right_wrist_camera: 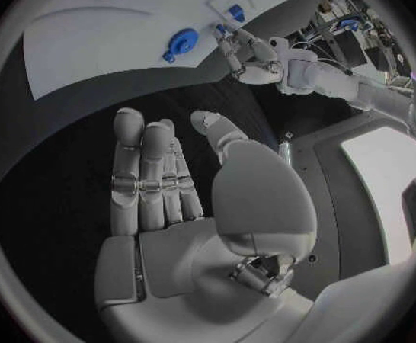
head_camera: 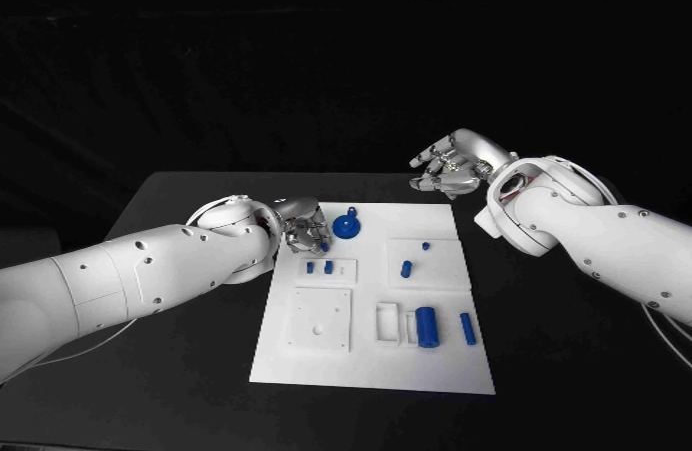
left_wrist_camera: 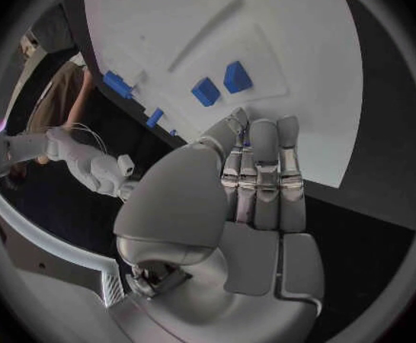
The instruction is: Assemble the parts on the task board
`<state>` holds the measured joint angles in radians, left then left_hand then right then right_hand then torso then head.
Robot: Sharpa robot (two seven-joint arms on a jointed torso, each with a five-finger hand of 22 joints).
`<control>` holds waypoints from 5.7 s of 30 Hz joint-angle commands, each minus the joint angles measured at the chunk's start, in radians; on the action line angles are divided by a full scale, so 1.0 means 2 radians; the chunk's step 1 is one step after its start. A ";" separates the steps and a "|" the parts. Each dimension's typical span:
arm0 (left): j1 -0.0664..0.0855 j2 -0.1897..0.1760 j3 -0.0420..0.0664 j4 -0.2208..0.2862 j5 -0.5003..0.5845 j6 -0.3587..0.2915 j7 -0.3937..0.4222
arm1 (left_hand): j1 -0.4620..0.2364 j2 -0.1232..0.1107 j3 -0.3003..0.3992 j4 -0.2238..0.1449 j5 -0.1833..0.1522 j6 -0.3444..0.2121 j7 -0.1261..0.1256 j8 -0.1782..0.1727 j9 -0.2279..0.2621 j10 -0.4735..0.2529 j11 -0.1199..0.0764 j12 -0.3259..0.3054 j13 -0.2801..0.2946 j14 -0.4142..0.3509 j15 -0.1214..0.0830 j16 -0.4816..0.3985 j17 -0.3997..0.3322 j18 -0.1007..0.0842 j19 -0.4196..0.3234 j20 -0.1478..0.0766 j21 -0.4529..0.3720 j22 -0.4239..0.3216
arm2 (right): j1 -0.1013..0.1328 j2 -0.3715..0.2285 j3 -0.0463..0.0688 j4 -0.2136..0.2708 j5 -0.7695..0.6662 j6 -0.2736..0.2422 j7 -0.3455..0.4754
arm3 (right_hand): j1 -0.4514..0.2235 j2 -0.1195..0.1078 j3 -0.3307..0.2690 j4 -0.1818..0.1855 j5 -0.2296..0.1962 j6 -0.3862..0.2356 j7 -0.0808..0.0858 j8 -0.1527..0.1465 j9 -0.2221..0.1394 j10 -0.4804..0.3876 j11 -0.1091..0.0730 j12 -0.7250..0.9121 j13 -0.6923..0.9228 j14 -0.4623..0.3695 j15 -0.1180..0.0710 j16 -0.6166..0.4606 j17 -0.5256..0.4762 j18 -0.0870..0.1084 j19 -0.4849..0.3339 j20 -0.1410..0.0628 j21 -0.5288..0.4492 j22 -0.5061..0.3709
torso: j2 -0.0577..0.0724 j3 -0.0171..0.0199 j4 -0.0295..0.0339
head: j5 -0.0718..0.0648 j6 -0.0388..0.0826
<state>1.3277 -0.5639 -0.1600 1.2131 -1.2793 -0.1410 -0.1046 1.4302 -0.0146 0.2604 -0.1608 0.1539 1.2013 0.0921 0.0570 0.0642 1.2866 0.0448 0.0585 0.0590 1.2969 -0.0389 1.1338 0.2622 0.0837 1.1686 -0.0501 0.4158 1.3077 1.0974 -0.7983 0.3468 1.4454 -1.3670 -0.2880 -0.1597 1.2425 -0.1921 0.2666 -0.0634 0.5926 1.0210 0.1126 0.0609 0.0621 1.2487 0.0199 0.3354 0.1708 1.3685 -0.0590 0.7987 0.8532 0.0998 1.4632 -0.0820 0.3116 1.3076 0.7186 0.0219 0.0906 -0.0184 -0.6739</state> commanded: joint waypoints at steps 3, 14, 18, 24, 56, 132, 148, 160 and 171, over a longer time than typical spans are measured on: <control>-0.002 0.007 -0.007 -0.005 -0.020 0.027 -0.027 | 0.002 0.004 -0.003 0.001 -0.003 -0.002 0.003 0.003 0.000 -0.003 0.001 0.000 0.000 0.000 0.000 -0.003 0.000 0.005 -0.001 -0.003 -0.002 0.010 | 0.000 0.001 0.000 0.001 0.000 0.005 0.003 | -0.001 0.001 0.001 0.000 0.002 0.000 0.004 0.001 0.001 0.004 0.000 -0.003 -0.001 -0.004 0.002 0.003 -0.001 0.010 0.017 0.002 -0.003 0.015 | 0.001 -0.0002 -0.0005 | -0.001 -0.001; -0.003 0.011 -0.010 -0.008 -0.022 0.026 -0.029 | 0.003 0.004 -0.004 0.003 -0.003 -0.003 0.003 0.003 0.000 -0.004 0.002 0.000 0.000 0.000 0.000 -0.003 0.000 0.006 0.000 -0.003 -0.003 0.009 | 0.000 0.001 0.000 0.003 -0.002 0.007 0.002 | -0.001 0.001 0.001 0.000 0.002 0.000 0.004 0.001 0.001 0.004 0.000 -0.003 -0.001 -0.004 0.002 0.003 -0.001 0.010 0.017 0.002 -0.003 0.015 | 0.000 -0.0006 -0.0001 | -0.002 -0.002; -0.003 0.009 -0.010 -0.006 -0.019 0.021 -0.027 | 0.005 0.002 -0.003 0.002 -0.003 -0.013 0.005 0.003 0.000 -0.004 0.002 0.000 0.000 0.000 0.001 -0.003 0.000 0.006 0.000 -0.003 -0.004 0.010 | -0.001 0.000 0.000 0.003 -0.002 0.009 0.002 | -0.002 0.001 0.002 -0.001 0.002 0.000 0.004 0.001 0.001 0.004 0.000 -0.003 -0.001 -0.004 0.002 0.004 -0.001 0.010 0.017 0.002 -0.004 0.015 | 0.000 -0.0007 0.0002 | -0.002 -0.001; -0.003 0.005 -0.010 -0.002 -0.017 0.010 -0.025 | 0.008 -0.008 0.001 -0.004 -0.003 -0.056 0.005 0.002 -0.001 -0.002 0.002 0.000 0.000 -0.001 0.001 -0.004 0.000 0.006 0.001 -0.003 -0.002 0.011 | -0.001 -0.002 0.000 0.004 -0.003 0.017 0.002 | -0.002 0.001 0.000 -0.002 -0.003 -0.002 0.005 0.001 0.001 0.000 0.004 -0.018 -0.010 -0.004 0.004 0.004 -0.001 0.011 0.017 0.004 -0.004 0.015 | 0.000 -0.0008 0.0003 | -0.003 -0.002; -0.002 -0.060 0.019 0.011 0.198 -0.098 0.056 | 0.008 -0.052 0.033 -0.010 0.002 -0.090 0.014 0.003 -0.001 -0.092 0.040 0.000 -0.001 -0.114 0.046 -0.250 -0.100 -0.017 -0.132 0.041 -0.115 -0.050 | -0.039 -0.023 0.000 0.016 -0.161 0.139 -0.029 | 0.003 -0.003 0.089 -0.039 -0.131 0.057 -0.004 0.001 0.001 0.001 0.019 -0.137 -0.055 0.016 0.012 0.026 -0.004 0.022 0.023 0.013 0.085 0.024 | 0.000 -0.0005 -0.0012 | -0.028 0.011; 0.005 -0.098 0.030 0.026 0.476 -0.106 0.153 | -0.015 -0.028 0.021 -0.028 0.010 -0.078 0.027 0.003 -0.001 -0.089 0.045 0.000 -0.001 -0.066 0.072 -0.516 -0.097 -0.011 -0.119 0.067 -0.173 -0.261 | -0.051 -0.005 -0.014 0.040 -0.199 0.065 -0.064 | 0.006 0.029 0.191 -0.070 -0.220 0.139 -0.022 0.002 0.006 0.073 -0.004 -0.137 -0.052 0.033 -0.007 0.016 -0.007 0.009 0.026 -0.006 0.131 0.028 | -0.001 -0.0010 0.0001 | -0.021 0.008; 0.005 -0.095 0.030 0.026 0.479 -0.108 0.154 | -0.016 -0.028 0.021 -0.028 0.011 -0.078 0.027 0.003 -0.001 -0.090 0.045 0.000 -0.001 -0.066 0.073 -0.516 -0.097 -0.011 -0.120 0.067 -0.173 -0.260 | -0.053 0.006 -0.006 0.089 -0.146 0.041 -0.036 | 0.010 0.029 0.186 -0.067 -0.219 0.139 -0.021 0.002 0.006 0.072 -0.004 -0.137 -0.052 0.035 -0.007 0.014 -0.005 0.011 0.026 -0.005 0.134 0.028 | -0.001 -0.0029 0.0015 | 0.003 0.009; 0.005 -0.085 0.030 0.029 0.484 -0.116 0.161 | -0.017 -0.027 0.020 -0.028 0.011 -0.078 0.027 0.003 -0.001 -0.090 0.045 0.000 -0.001 -0.066 0.073 -0.516 -0.097 -0.011 -0.120 0.067 -0.173 -0.259 | -0.063 0.035 -0.052 0.108 -0.195 0.048 -0.034 | 0.011 0.030 0.184 -0.068 -0.222 0.138 -0.021 0.002 0.006 0.071 -0.004 -0.137 -0.052 0.035 -0.007 0.013 -0.004 0.011 0.026 -0.005 0.133 0.027 | -0.001 -0.0030 0.0017 | 0.024 0.002; 0.005 -0.075 0.030 0.030 0.487 -0.119 0.164 | -0.017 -0.027 0.019 -0.028 0.010 -0.078 0.027 0.003 -0.001 -0.089 0.045 0.000 -0.001 -0.066 0.073 -0.516 -0.097 -0.011 -0.120 0.068 -0.174 -0.260 | -0.070 0.058 -0.088 0.111 -0.229 0.053 -0.037 | 0.011 0.031 0.184 -0.069 -0.224 0.138 -0.021 0.002 0.006 0.071 -0.004 -0.137 -0.052 0.035 -0.006 0.013 -0.004 0.012 0.025 -0.005 0.132 0.027 | -0.001 -0.0021 0.0010 | 0.031 -0.002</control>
<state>1.3371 -0.7169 -0.1009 1.2700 -0.3168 -0.3672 0.2031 1.3959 -0.0750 0.3006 -0.2145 0.1694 1.0411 0.1427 0.0609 0.0624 1.1094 0.1290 0.0548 0.0569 1.1578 0.1037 0.1044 0.0665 0.0617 0.9291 0.0784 0.0672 0.7883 0.9596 -0.6850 0.1721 1.6667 -1.7667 -0.1929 -0.2394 1.2616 -0.1345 0.6385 -0.1987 0.1502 1.2922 0.0661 0.0583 0.0730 1.3863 0.0109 0.0558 0.0643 1.4326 -0.0725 0.8287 0.8441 0.1066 1.4663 -0.0851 0.5754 1.3076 0.7168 0.0165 0.0931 0.0379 -0.6762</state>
